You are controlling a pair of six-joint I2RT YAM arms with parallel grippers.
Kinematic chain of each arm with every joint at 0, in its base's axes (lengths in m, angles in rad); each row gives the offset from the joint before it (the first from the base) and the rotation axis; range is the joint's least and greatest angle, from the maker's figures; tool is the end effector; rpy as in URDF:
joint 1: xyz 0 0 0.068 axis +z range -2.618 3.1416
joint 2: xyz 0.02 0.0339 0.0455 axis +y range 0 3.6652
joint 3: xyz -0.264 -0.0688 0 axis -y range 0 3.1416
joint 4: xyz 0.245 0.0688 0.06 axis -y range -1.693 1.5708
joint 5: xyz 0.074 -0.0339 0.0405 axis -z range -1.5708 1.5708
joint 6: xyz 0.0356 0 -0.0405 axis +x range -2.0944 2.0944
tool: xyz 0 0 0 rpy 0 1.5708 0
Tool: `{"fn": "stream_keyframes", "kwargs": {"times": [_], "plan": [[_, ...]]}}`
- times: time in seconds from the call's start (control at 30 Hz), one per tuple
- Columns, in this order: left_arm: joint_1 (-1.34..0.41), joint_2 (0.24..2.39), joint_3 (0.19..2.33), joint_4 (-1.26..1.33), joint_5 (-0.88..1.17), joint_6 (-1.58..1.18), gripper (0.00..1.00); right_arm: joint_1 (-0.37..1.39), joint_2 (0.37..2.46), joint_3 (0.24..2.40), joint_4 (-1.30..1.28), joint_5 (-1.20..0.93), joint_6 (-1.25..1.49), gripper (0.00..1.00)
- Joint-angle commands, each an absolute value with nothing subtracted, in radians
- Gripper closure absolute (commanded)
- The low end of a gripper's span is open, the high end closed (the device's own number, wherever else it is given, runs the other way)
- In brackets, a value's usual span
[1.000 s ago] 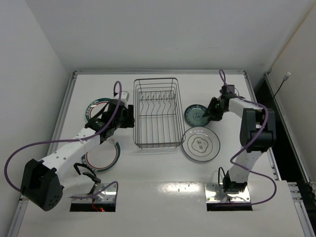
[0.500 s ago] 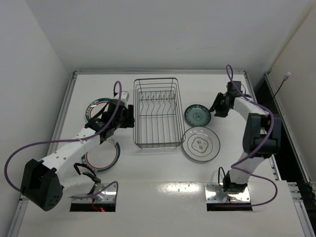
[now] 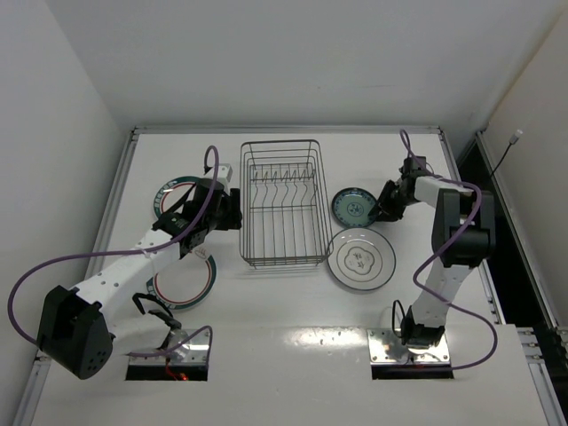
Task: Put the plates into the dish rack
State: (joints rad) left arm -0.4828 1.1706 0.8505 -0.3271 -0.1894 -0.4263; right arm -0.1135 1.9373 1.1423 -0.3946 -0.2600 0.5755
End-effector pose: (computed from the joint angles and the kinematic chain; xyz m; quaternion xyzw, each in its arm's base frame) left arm 0.2294 -0.1127 0.2708 -0.0169 0.8921 -0.1187 0.4357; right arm 0.3680 -0.0327 0.1265 0.3057 0.9247 0.1669 0.1537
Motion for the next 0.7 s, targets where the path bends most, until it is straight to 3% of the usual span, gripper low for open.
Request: {"fn": "stream_keyframes", "kwargs": {"times": [0.0,0.03,0.17,0.33,0.67], "plan": [[-0.477,1.169,0.854,-0.29,-0.187,-0.414,0.51,-0.115,1.957,1.173,-0.376,-0.288,0.572,0.71],[-0.477,1.169,0.854,-0.29,-0.187,-0.414,0.51,-0.115,1.957,1.173,-0.376,-0.288,0.572,0.71],[-0.477,1.169,0.854,-0.29,-0.187,-0.414,0.51,-0.126,1.942,1.149,-0.365,-0.299,0.572,1.0],[-0.477,1.169,0.854,-0.29,-0.187,-0.414,0.51,-0.135,1.812,1.115,-0.307,-0.29,0.581,1.0],[-0.477,1.178,0.854,-0.29,-0.187,-0.423,0.51,-0.006,1.356,1.146,-0.328,0.194,0.627,1.0]]}}
